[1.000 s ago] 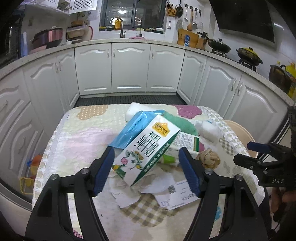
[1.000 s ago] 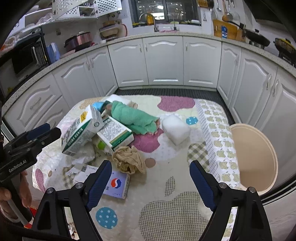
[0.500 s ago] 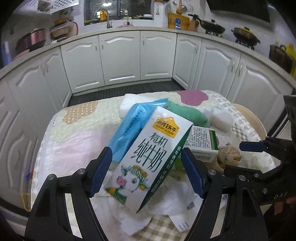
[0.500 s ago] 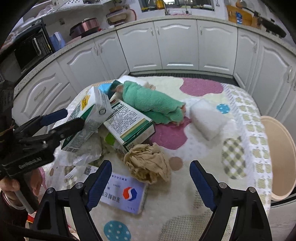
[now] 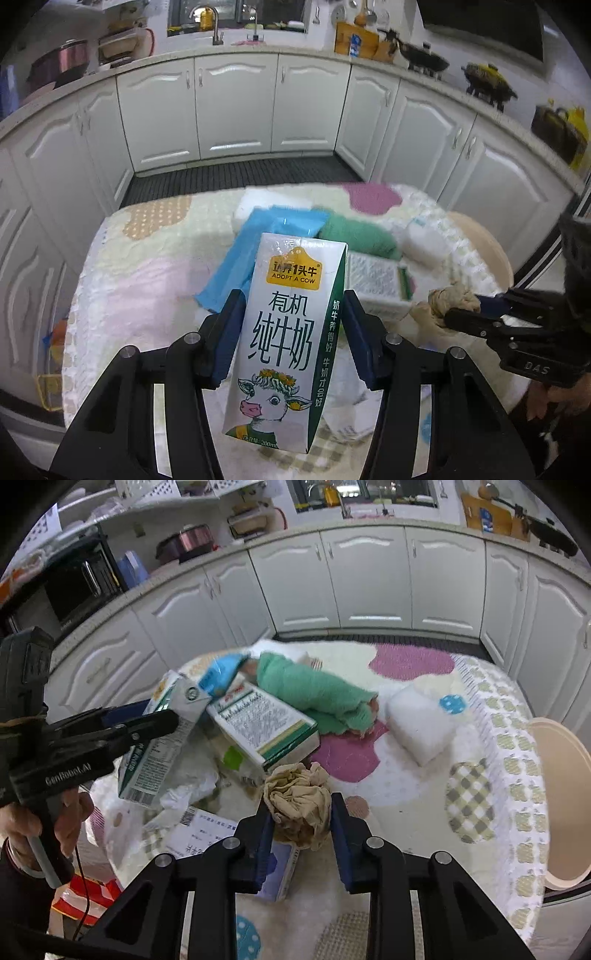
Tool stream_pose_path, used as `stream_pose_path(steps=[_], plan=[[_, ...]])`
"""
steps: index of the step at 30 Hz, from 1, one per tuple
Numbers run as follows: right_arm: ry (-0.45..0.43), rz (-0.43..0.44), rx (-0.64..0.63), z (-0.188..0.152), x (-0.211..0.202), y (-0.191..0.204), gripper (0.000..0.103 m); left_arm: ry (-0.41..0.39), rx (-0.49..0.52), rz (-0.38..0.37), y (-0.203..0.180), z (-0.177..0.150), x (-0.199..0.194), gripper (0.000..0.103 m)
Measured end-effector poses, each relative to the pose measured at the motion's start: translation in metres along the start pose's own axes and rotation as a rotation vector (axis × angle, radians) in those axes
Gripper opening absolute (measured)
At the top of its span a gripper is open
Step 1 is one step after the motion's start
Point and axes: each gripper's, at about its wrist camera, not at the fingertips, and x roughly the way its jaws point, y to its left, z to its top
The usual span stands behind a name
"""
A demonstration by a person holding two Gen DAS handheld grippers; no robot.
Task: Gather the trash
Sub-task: 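Grasp the white milk carton with the left gripper while the right grasps the crumpled beige paper, then carry the carton and paper over the beige bucket and open both grippers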
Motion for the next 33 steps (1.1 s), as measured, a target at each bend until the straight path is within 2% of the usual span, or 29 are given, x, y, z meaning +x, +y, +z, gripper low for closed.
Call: stream_pose_path(steps=[6, 9, 15, 22, 29, 33], plan=[[-0.051, 0.006, 0.027, 0.003, -0.029, -0.009, 0.028, -0.018, -0.036, -0.060, -0.015, 0.013, -0.023, 0.051], [-0.075, -0.027, 0.027, 0.000, -0.042, -0.014, 0.028, -0.021, -0.042, -0.114, -0.030, 0.018, -0.027, 0.051], [-0.106, -0.100, 0.054, -0.005, -0.063, -0.040, 0.028, -0.017, -0.008, -0.155, -0.073, 0.028, -0.021, 0.051], [-0.124, -0.217, 0.140, -0.014, -0.085, -0.098, 0.028, 0.004, 0.038, -0.208, -0.136, 0.038, 0.007, 0.051], [-0.119, -0.325, 0.256, -0.023, -0.096, -0.169, 0.028, 0.070, 0.032, -0.288, -0.202, 0.058, 0.057, 0.051], [-0.108, -0.360, 0.305, -0.027, -0.094, -0.203, 0.028, 0.096, 0.054, -0.300, -0.237, 0.069, 0.085, 0.051]])
